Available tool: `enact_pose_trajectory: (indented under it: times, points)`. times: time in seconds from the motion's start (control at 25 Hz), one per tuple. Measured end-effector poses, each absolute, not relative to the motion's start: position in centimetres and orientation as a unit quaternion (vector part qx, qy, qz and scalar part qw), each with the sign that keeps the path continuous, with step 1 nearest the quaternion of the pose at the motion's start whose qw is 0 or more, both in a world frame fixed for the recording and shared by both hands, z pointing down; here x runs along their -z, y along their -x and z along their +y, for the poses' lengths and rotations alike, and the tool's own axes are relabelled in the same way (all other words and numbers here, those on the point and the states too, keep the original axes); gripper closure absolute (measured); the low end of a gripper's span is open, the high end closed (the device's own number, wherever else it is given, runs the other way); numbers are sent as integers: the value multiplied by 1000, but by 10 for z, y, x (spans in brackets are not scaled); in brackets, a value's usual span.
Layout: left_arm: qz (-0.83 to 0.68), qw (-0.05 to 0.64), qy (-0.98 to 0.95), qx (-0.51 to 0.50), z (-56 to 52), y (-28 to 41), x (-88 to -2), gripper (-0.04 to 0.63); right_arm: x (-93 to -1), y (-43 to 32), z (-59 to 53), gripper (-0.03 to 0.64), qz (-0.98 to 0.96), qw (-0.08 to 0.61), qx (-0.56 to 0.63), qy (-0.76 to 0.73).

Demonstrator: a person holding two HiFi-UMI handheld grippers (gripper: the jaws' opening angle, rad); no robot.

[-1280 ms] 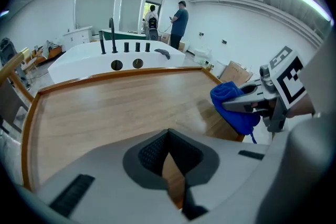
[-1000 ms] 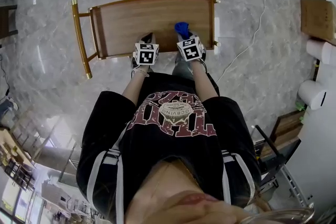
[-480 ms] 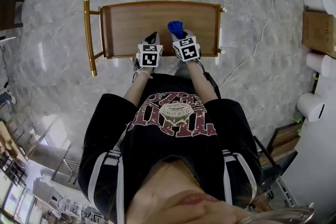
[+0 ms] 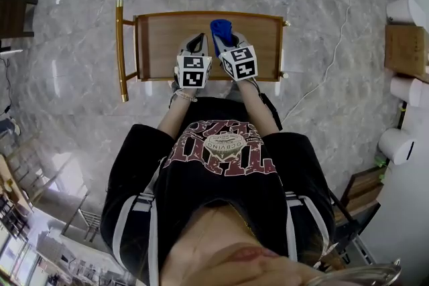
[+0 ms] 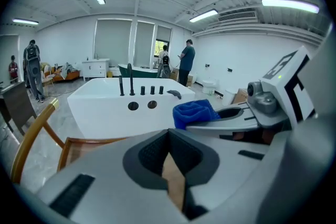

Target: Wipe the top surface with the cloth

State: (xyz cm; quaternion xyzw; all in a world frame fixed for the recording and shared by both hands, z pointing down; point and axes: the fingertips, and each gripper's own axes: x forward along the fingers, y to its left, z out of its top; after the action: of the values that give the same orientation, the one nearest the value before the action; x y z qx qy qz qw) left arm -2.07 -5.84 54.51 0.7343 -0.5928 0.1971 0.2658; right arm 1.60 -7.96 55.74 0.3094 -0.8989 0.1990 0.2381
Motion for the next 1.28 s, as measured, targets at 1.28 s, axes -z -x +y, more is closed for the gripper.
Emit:
enact_pose_trajectory:
  times: [1.28]
  points:
    - [-635, 106, -763, -50, -110, 71, -339, 548, -342, 49, -124, 561, -949, 57, -59, -305]
